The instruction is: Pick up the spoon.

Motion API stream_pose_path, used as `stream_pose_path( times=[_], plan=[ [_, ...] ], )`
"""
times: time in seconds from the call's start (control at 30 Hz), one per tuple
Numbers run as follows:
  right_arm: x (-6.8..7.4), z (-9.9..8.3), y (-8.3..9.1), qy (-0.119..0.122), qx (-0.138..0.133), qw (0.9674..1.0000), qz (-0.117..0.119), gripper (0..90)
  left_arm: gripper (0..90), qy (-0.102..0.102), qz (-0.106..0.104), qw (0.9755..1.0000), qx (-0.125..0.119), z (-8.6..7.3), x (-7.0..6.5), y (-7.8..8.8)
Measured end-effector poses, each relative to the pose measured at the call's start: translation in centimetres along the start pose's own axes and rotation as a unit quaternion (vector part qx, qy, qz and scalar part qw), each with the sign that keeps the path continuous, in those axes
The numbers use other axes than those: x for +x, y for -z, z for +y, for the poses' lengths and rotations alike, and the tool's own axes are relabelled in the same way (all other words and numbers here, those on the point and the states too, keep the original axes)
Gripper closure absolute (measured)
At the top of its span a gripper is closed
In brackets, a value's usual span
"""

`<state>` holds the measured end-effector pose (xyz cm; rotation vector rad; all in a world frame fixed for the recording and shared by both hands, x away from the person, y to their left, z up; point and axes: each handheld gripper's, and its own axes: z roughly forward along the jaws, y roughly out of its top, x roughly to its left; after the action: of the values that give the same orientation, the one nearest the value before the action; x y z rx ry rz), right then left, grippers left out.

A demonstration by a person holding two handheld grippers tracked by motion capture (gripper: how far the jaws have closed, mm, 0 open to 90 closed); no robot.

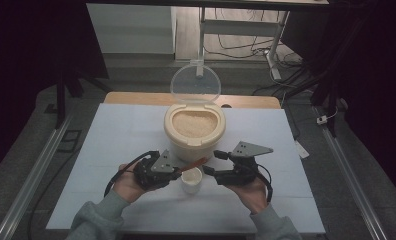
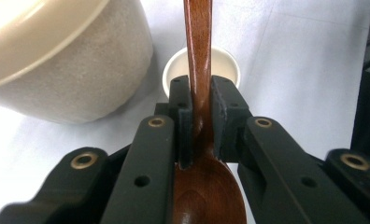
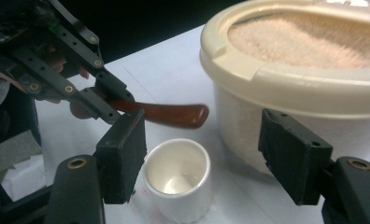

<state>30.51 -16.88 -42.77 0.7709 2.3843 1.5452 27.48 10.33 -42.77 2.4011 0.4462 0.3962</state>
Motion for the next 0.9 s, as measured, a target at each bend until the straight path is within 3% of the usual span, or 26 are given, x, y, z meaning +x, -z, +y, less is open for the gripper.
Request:
stream_pose_path(
  times=[0.37, 0.6, 0.9],
  plan=[
    [1.3, -0.4, -1.7, -0.04, -0.011, 0.999, 0.017, 35.1, 78.6, 0.001, 0.009, 0.9999, -0.013, 0.2, -0.3, 0.0],
    [1.7, -0.6, -2.4, -0.088, -0.034, 0.9952, 0.025, 49.0, 78.7, -0.006, 0.011, 0.9998, -0.012, 0.3, -0.7, -0.3],
    [1.7, -0.7, -2.5, -0.114, -0.058, 0.9909, 0.041, 62.3, 78.7, -0.014, 0.021, 0.9996, -0.009, 0.4, -1.0, -0.3]
  ],
)
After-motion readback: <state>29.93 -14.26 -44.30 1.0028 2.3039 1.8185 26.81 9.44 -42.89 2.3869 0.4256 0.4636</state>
